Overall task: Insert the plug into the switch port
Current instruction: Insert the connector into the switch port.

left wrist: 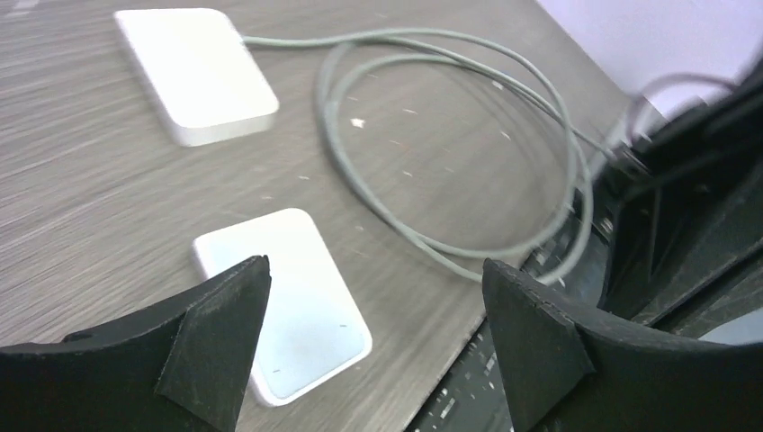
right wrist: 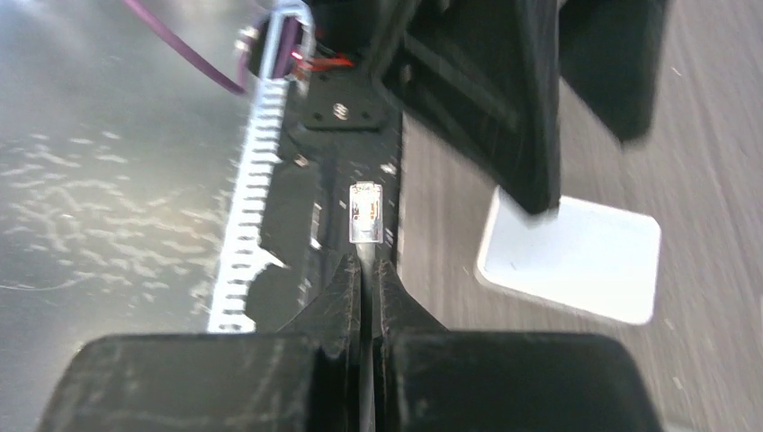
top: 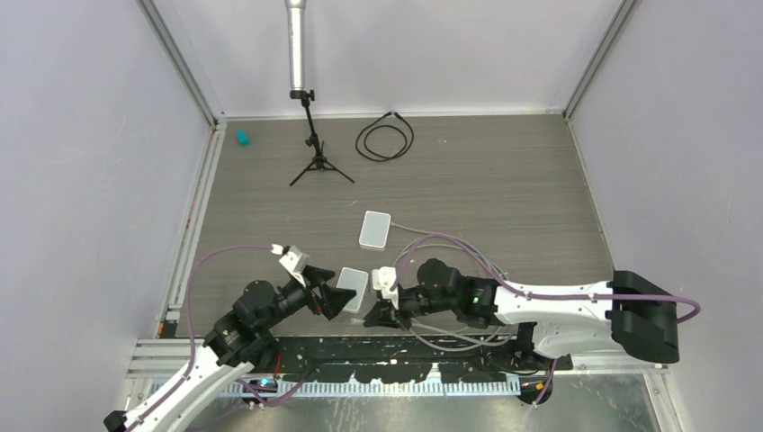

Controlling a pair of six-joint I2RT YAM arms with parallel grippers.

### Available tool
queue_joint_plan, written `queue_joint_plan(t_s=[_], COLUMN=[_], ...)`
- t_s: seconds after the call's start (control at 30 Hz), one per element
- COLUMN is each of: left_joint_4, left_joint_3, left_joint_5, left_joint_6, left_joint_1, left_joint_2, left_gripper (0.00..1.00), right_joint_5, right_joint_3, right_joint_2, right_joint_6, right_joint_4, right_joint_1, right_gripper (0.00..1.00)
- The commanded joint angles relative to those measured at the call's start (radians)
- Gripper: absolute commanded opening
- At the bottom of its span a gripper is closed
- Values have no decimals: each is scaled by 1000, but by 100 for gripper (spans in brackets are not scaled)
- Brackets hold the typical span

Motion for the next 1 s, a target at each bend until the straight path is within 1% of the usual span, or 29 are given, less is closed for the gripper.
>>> queue_joint_plan(t_s=[0.0,0.03,0.07,0.17,0.27,0.3,0.37,0.47,0.53,0.7,0.73,0.83,0.97], left_joint_4=[-185,-203,-209,-162,-99,-82,-60,-40,-25,6,13,22,8], left_joint_3=[100,110,118,115,148,164,204,256,265,222,209,173,144], left_joint_5=[-338,-365,-393,-429,-379,-345,-333,-321,-322,-326,-313,-273,-287], left_joint_6=[-77,-88,-105,-122,-100,-86,-63,-28,-11,-24,-33,-65,-126], left_joint_1=[-1,-1,0,0,14,23,38,60,66,76,77,77,77], left_joint_2=[-3,7,22,101,268,335,460,575,593,543,531,499,474], left_gripper=[89,90,90,92,97,97,98,98,96,90,88,81,72], right_joint_5=[238,283,322,393,423,425,420,430,437,438,468,464,461], right_joint_3=[-92,-110,-129,-196,-199,-191,-173,-162,-158,-156,-153,-127,-116], right_joint_2=[-72,-64,-50,29,132,170,231,295,317,334,336,349,360], right_joint_6=[-38,-43,-45,-35,-31,-31,-31,-16,-8,3,4,-5,-10], right_joint_4=[22,32,75,248,335,351,371,409,415,392,385,332,329], right_joint_1=[-13,-13,-15,-24,-32,-34,-37,-38,-37,-38,-37,-38,-36], right_gripper=[1,1,1,1,1,1,1,1,1,1,1,1,1])
